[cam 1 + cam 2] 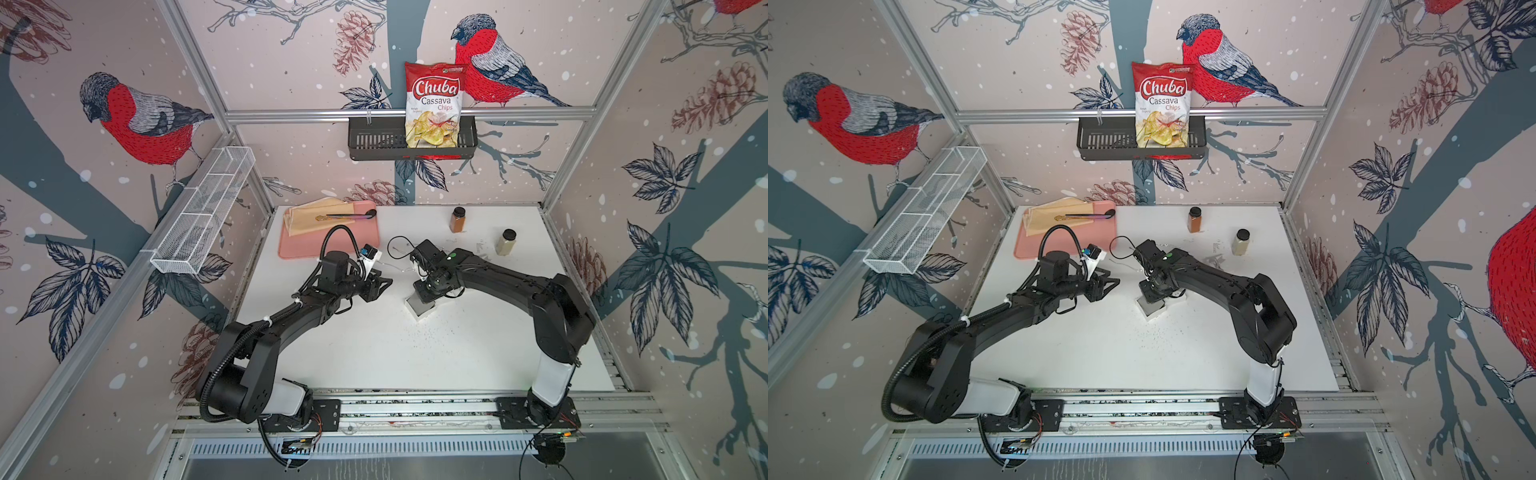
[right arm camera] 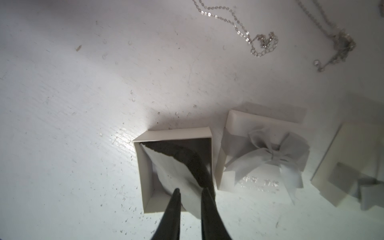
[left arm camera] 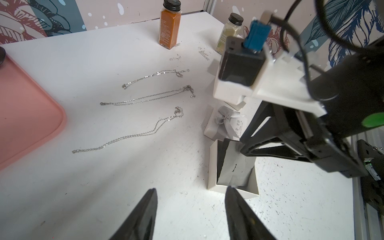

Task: Take the necklace out of the lift-off lid jewelry box
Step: Place the inner lining in the jewelry box.

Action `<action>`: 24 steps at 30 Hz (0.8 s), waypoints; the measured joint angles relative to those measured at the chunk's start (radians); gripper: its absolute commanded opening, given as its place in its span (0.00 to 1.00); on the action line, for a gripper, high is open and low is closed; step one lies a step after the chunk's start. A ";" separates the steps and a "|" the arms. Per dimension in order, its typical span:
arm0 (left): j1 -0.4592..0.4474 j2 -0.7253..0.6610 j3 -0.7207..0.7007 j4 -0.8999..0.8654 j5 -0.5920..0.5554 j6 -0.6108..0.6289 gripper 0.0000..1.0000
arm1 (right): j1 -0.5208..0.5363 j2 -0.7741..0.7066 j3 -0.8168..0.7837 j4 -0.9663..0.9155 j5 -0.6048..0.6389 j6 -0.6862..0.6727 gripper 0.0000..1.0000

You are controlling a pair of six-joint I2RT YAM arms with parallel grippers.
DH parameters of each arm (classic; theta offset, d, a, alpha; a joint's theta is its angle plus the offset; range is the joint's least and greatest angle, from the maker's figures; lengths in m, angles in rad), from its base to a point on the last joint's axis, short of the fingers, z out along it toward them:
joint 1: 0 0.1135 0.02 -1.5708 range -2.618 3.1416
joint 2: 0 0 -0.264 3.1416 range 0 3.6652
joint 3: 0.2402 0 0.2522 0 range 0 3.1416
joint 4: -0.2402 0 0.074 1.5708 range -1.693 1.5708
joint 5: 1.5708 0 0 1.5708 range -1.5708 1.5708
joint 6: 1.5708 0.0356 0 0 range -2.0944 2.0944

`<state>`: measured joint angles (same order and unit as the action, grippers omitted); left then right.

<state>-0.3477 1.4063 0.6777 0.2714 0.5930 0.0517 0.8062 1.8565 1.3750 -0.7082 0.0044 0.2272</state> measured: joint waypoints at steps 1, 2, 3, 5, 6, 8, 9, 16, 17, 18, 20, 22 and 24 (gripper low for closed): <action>0.000 -0.002 0.000 0.000 0.000 0.000 0.56 | 0.000 0.012 -0.005 0.005 0.000 0.008 0.16; 0.000 -0.004 0.000 0.000 -0.002 0.000 0.56 | 0.000 0.022 -0.008 0.012 -0.001 0.010 0.15; 0.000 -0.005 0.001 -0.002 -0.003 0.000 0.56 | 0.000 0.028 -0.011 0.019 -0.003 0.015 0.15; 0.000 -0.009 0.003 -0.003 -0.003 0.000 0.56 | 0.000 0.041 -0.017 0.034 -0.004 0.032 0.15; 0.000 -0.011 0.003 -0.003 -0.004 0.001 0.56 | 0.000 0.045 -0.019 0.041 -0.004 0.034 0.15; 0.000 -0.014 0.004 -0.003 -0.010 0.001 0.56 | -0.002 0.055 -0.025 0.055 -0.008 0.034 0.15; 0.000 -0.015 0.004 -0.004 -0.013 0.001 0.56 | -0.002 0.058 -0.030 0.063 -0.008 0.036 0.15; 0.000 -0.016 0.007 -0.009 -0.019 0.001 0.56 | -0.006 0.086 -0.058 0.112 -0.040 0.037 0.15; 0.000 -0.016 0.008 -0.009 -0.019 0.001 0.56 | -0.008 0.089 -0.061 0.120 -0.045 0.037 0.14; 0.000 -0.016 0.008 -0.010 -0.019 0.001 0.56 | -0.009 0.093 -0.064 0.124 -0.051 0.036 0.14; 0.000 -0.017 0.009 -0.015 -0.019 0.001 0.56 | -0.009 0.097 -0.065 0.130 -0.064 0.034 0.15; 0.000 -0.018 0.009 -0.016 -0.020 0.001 0.56 | -0.008 0.093 -0.066 0.134 -0.078 0.031 0.16; 0.000 -0.020 0.009 -0.016 -0.021 0.000 0.56 | -0.008 0.077 -0.066 0.129 -0.085 0.029 0.16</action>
<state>-0.3477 1.3865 0.6868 0.2550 0.5720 0.0521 0.7979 1.9335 1.3087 -0.5797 -0.0811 0.2558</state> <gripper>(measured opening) 0.563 0.157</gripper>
